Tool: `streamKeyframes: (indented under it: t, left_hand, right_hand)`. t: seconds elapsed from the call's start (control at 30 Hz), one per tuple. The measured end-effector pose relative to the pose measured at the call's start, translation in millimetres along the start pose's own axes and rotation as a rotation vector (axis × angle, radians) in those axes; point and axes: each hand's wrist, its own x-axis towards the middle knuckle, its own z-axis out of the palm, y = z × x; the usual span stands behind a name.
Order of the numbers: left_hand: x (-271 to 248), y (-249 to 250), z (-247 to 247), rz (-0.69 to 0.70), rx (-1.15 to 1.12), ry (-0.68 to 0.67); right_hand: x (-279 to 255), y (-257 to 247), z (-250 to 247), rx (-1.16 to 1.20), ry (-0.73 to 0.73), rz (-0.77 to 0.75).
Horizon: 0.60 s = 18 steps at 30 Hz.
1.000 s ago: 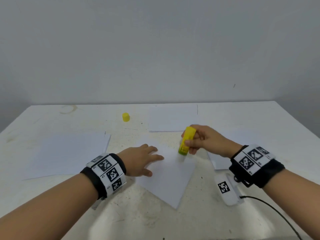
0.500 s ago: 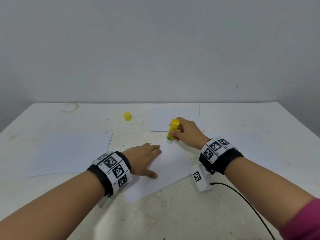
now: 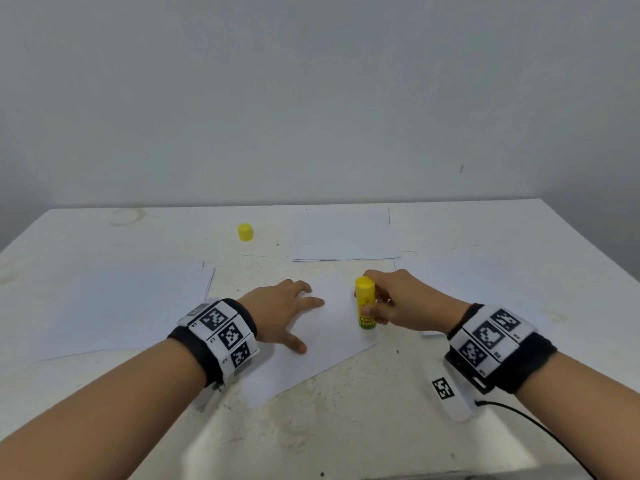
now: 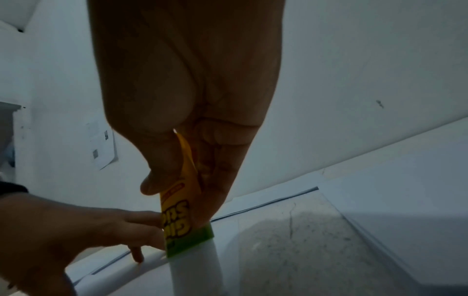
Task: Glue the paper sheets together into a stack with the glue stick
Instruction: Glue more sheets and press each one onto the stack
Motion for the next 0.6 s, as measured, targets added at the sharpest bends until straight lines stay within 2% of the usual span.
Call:
streamKeyframes:
  t: [0.1,0.17,0.37,0.47,0.53,0.6]
  left_hand:
    - [-1.2,2.4,-3.5,-0.006,0.004,0.025]
    - [-3.6,4.4,-5.0,-0.014,0.015,0.044]
    - [-11.8,9.5,-9.1,-0.090,0.094,0.070]
    - [-12.4,11.6,-5.3,-0.033,0.094,0.120]
    - [-13.4,13.1,-1.7,0.031,0.082,0.112]
    - [-15.6,13.0,-0.2,0.029,0.116,0.084]
  right_hand:
    - [-5.4,2.9,-4.9,0.027,-0.033,0.009]
    - [-6.0,6.2,-8.6,0.132,-0.017,0.042]
    - [0.3,13.0,-18.4,0.524,0.277,0.120]
    - [10.0,12.2,-19.9,0.583,0.382,0.124]
    - [17.8,10.0,-18.3,0.610,0.427,0.126]
    - [25.3,5.8,-15.4,0.616,0.444,0.118]
